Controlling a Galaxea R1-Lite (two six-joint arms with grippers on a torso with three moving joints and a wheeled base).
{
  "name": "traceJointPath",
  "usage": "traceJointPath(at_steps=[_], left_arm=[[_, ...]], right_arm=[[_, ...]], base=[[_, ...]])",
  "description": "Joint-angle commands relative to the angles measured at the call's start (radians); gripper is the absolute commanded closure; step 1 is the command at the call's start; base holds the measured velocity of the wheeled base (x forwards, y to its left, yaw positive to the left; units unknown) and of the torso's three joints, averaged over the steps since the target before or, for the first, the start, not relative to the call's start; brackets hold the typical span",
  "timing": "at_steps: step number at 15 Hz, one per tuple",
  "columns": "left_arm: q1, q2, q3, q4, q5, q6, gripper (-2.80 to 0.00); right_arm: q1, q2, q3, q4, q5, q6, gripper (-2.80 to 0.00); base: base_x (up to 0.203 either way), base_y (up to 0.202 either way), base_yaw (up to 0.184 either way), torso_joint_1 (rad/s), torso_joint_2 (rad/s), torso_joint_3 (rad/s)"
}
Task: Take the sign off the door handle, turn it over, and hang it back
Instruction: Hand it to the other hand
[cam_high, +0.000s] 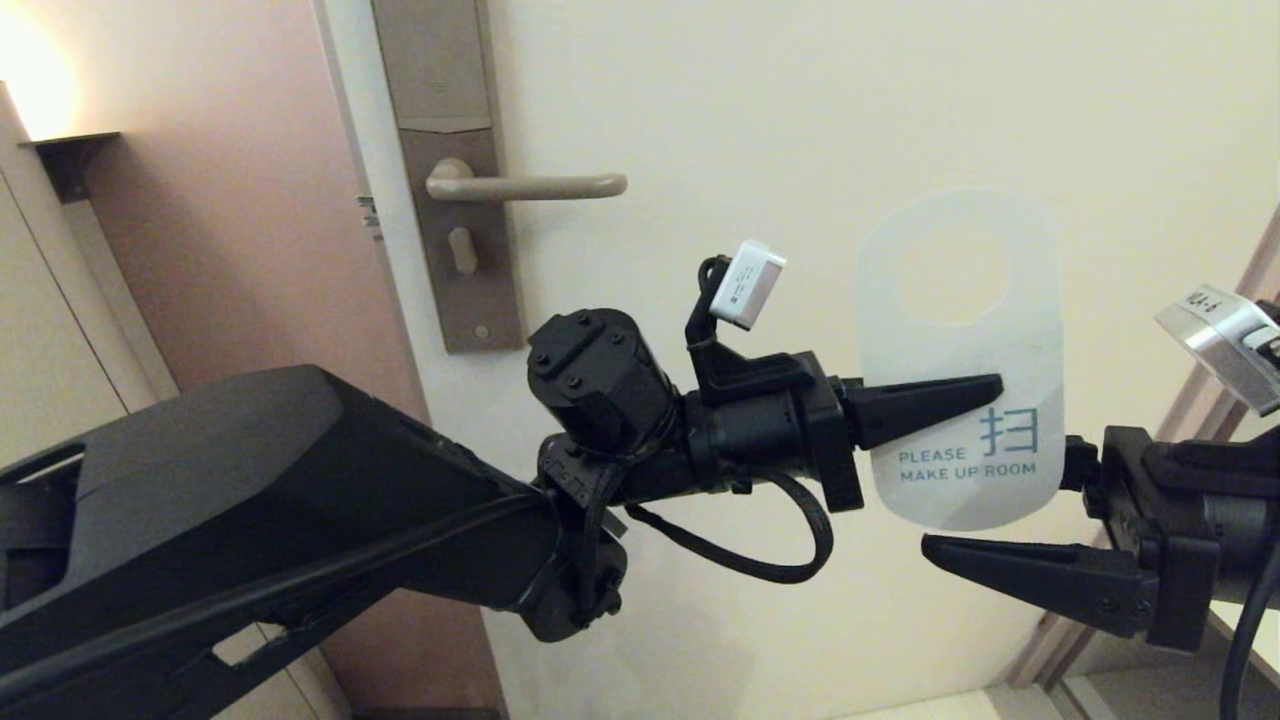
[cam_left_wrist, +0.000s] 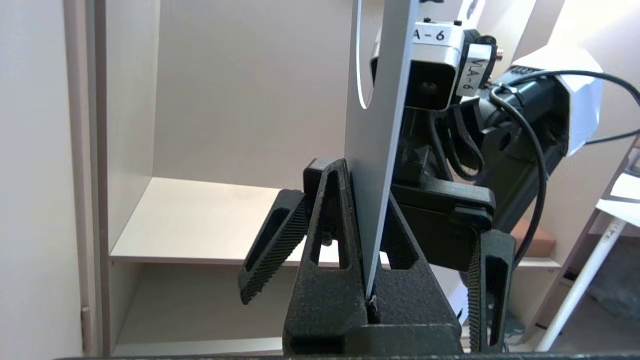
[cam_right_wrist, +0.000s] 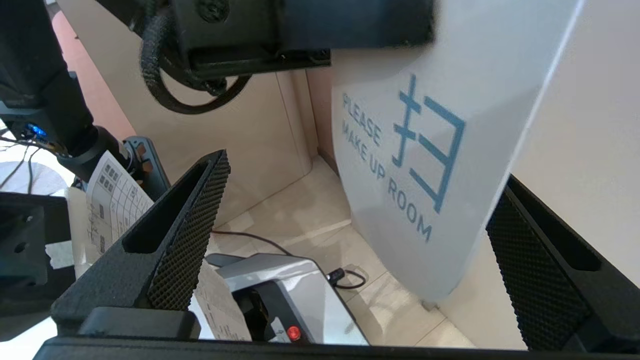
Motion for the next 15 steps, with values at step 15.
traceJointPath(at_steps=[15], left_arm=[[-0.017,-0.024,0.041,-0.008,0.042,-0.009,0.00]], right_arm=[[0.001,-0.007,-0.005,-0.001,0.002,0.001,-2.80]], base=[[0.000,0.000,0.000,0.000,0.00,0.000]])
